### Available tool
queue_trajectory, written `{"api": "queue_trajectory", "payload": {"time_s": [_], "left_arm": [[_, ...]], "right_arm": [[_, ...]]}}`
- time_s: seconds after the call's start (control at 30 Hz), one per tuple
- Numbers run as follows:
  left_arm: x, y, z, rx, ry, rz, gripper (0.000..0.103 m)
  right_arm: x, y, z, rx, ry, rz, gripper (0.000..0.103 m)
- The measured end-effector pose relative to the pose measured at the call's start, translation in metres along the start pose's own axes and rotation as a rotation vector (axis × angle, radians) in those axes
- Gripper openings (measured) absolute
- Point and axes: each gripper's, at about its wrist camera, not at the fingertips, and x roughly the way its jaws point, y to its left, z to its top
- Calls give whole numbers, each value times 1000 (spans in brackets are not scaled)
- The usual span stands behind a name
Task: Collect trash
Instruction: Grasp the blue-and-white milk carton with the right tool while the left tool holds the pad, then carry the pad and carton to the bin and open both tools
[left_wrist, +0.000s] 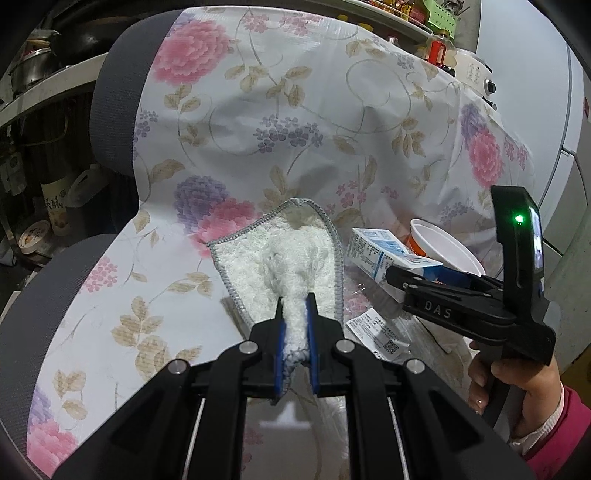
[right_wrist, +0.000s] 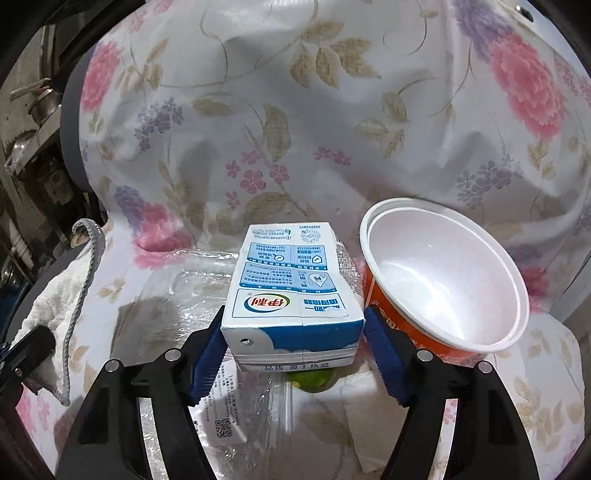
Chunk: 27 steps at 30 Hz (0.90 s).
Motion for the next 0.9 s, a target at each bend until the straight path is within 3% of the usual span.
{"api": "queue_trajectory", "payload": {"time_s": [0.2,0.43,0.63,0.9], "left_arm": [[-27,-11,2,19,-31,-17,8],[-55,-45,-11,38,-35,-75,8],[-66,-89,-34,90,-2,-158,8],[-71,-157,-55,208,31,-269,8]], "right_arm": [[-55,0,-4,-9,-97,46,69],[-138,-30,-38,57,-193,63,69],[-197,-62,-86,100,-238,16,69],[-236,-107,-133,198,-256,-72,69]]}}
